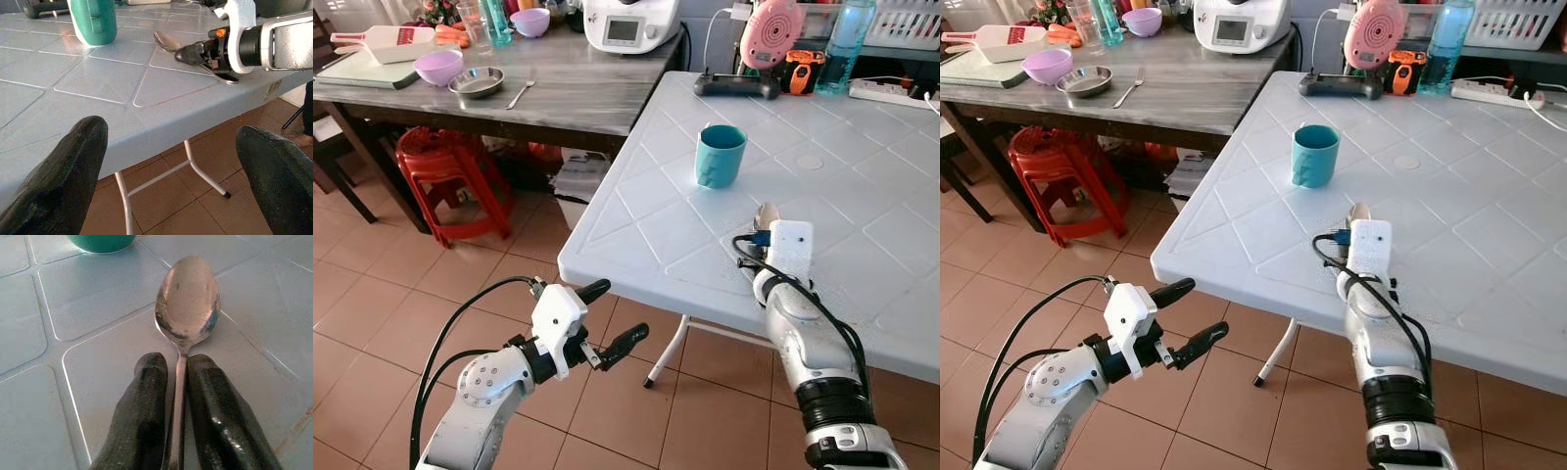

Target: Setting the table

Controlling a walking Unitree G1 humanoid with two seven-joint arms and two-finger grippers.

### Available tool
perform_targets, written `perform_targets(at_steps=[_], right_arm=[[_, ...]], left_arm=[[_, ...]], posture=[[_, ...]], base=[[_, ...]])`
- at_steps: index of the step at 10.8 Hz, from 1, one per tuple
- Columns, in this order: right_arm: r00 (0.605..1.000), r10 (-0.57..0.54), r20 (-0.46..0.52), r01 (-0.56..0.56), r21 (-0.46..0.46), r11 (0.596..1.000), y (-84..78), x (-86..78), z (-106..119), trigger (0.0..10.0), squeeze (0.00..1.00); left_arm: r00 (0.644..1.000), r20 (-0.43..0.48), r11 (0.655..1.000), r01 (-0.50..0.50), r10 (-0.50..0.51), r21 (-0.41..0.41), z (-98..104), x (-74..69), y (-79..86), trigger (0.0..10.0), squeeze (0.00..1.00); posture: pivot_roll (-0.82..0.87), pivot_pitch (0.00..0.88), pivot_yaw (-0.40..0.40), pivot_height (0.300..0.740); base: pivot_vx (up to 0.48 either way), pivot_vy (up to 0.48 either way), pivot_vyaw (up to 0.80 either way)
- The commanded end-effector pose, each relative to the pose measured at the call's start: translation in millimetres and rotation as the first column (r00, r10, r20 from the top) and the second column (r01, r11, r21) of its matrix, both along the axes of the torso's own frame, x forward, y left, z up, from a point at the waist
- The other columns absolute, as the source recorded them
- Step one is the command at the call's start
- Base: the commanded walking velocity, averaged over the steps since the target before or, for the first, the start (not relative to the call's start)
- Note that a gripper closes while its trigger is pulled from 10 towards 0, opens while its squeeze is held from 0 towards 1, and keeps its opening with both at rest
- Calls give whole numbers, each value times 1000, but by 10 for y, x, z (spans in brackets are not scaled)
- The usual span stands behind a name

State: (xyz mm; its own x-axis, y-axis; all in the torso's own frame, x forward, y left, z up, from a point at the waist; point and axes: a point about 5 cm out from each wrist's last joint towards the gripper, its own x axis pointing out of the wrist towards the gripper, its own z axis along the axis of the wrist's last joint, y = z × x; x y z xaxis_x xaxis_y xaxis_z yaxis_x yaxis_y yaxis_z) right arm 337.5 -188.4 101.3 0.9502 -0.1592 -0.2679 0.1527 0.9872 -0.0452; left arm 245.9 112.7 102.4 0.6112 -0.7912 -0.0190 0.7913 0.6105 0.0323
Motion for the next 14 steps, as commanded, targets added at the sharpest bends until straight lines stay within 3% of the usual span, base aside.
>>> perform_targets(at_steps=[1,6,8,9,10,11,12,13,14], right_arm=[[974,-43,-222,51,31,998,-83,-237,-473,0,0],[974,-58,-219,79,86,993,-71,-239,-472,0,0],[982,-112,-150,131,121,984,-112,-209,-357,0,0],[988,-116,-104,126,94,988,-129,-200,-266,0,0],[997,-75,-17,74,-33,997,-100,-227,-119,0,0],[998,-66,2,66,-32,997,-68,-274,-95,0,0],[998,-42,51,46,-86,995,-41,-335,-40,2784,0],[996,-22,87,33,-128,991,2,-385,-2,10000,0],[990,-29,135,47,-129,991,20,-432,62,10000,0]], left_arm=[[1000,-7,1000,-6,6,3,-13,-2,40,10000,0],[1000,-6,1000,-3,3,2,-16,11,37,10000,0],[1000,-2,1000,-8,8,1,-16,22,34,10000,0],[1000,3,1000,-22,22,-2,-15,32,34,10000,0],[997,1,997,-80,80,-17,-13,97,49,10000,0],[989,7,989,-146,146,-36,7,163,74,10000,0],[964,-40,961,-267,265,-75,29,282,114,10000,0],[943,-79,934,-332,324,-130,76,369,131,10000,0],[931,-42,920,-364,362,-145,134,443,150,10000,0]], posture=[[58,122,72,740],[58,124,76,740],[57,118,80,740],[57,116,79,740],[56,107,77,740],[53,100,79,740],[49,91,79,740],[40,84,84,740],[33,77,87,740]], base=[[0,0,0],[0,0,0],[0,0,0],[0,0,0],[0,0,0],[0,0,0],[0,0,0],[0,0,0],[0,0,0]])
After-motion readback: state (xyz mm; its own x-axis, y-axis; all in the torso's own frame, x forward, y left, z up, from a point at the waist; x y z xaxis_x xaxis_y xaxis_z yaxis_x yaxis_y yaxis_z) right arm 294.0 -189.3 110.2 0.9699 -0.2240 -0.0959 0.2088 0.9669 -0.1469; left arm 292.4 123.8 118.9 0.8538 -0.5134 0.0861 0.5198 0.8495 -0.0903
